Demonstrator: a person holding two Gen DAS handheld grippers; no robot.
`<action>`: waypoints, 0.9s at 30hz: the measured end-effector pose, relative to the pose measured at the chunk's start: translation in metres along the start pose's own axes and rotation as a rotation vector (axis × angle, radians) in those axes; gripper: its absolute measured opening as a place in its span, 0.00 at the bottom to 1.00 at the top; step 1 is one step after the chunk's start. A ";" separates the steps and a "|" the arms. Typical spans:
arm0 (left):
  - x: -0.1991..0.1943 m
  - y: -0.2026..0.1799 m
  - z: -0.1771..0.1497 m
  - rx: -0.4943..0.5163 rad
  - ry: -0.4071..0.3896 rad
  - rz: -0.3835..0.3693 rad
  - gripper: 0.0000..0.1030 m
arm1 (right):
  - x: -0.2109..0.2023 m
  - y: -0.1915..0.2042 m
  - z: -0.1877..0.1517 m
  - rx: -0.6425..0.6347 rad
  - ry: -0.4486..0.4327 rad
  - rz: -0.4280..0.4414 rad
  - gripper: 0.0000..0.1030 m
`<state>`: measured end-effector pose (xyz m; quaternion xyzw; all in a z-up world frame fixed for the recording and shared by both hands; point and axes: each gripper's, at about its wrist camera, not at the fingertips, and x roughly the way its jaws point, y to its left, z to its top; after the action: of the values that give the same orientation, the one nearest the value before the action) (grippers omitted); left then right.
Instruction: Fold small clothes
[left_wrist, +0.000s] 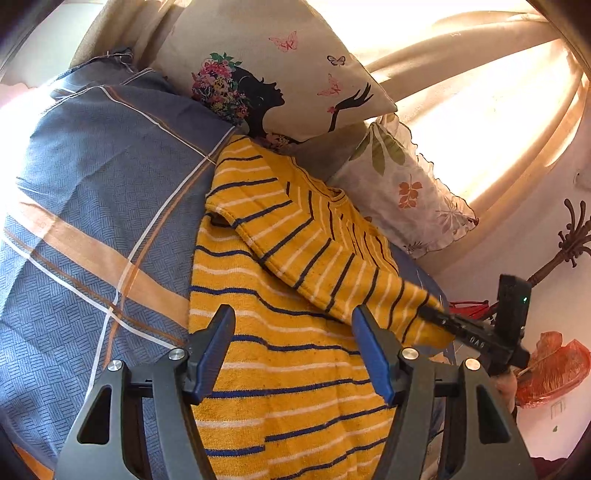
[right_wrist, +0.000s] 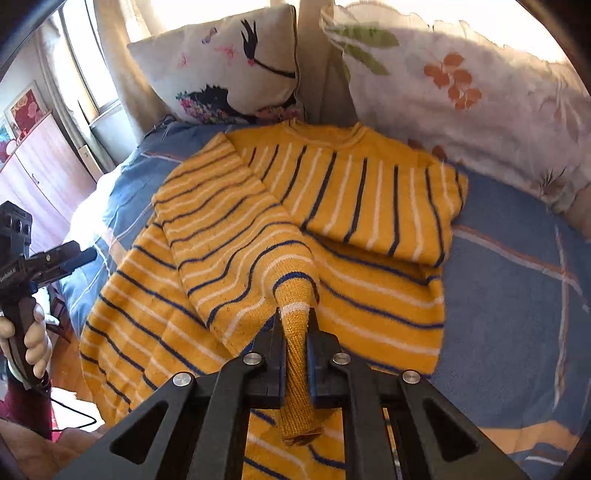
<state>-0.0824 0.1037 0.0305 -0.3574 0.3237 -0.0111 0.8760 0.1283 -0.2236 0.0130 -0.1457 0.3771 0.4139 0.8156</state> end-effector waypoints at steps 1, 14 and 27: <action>0.001 0.000 0.000 0.000 0.000 0.000 0.62 | -0.007 0.002 0.012 -0.018 -0.031 -0.024 0.09; 0.002 0.003 -0.003 0.008 0.008 0.051 0.62 | 0.080 -0.118 0.075 0.145 0.087 -0.359 0.32; 0.026 -0.006 -0.013 0.030 0.032 0.071 0.62 | 0.057 -0.052 0.106 0.232 -0.121 0.163 0.37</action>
<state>-0.0681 0.0845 0.0128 -0.3322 0.3498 0.0094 0.8759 0.2424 -0.1649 0.0391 0.0059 0.3834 0.4405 0.8118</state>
